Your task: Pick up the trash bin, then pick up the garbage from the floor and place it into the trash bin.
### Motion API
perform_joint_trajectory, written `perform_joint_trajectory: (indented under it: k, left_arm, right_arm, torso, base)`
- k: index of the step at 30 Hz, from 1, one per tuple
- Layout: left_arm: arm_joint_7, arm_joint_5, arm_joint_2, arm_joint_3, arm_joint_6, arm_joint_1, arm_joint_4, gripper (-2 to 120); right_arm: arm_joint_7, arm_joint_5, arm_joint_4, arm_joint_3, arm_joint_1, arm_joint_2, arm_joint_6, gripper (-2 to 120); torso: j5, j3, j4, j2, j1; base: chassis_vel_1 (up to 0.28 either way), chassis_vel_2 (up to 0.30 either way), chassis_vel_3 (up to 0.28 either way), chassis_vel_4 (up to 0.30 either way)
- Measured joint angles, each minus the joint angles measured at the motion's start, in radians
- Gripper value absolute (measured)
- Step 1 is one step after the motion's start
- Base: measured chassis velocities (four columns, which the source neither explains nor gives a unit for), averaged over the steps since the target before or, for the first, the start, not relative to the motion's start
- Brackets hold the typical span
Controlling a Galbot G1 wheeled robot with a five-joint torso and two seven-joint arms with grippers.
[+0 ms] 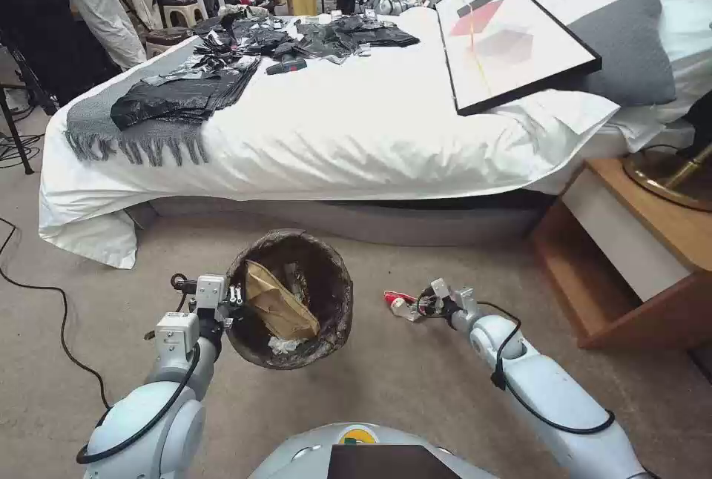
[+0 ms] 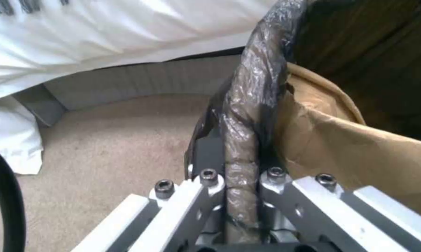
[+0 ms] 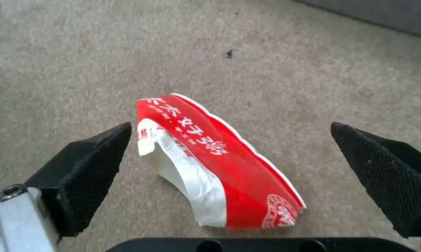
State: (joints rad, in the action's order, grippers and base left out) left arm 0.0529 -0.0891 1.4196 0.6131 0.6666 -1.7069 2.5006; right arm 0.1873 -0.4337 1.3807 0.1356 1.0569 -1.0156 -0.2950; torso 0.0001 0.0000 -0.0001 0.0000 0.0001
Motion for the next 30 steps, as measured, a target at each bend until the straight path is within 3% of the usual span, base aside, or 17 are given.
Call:
perform_joint_trajectory:
  k: [11,30]
  left_arm:
    - [0.0,0.0,-0.002,0.0,-0.001,0.007,-0.001,2]
    - [0.0,-0.001,-0.007,-0.001,-0.002,0.015,-0.007,2]
  right_arm:
    - [0.008,0.044,-0.167,-0.084,-0.098,-0.066,0.026,100]
    - [0.008,0.088,-0.237,-0.121,-0.117,-0.102,0.046,100]
  torso:
    - [-0.0002,0.0,0.0,0.0,0.0]
    - [-0.0001,0.0,0.0004,0.0,0.0]
  base:
    - [0.0,0.0,0.0,0.0]
    - [0.0,0.0,0.0,0.0]
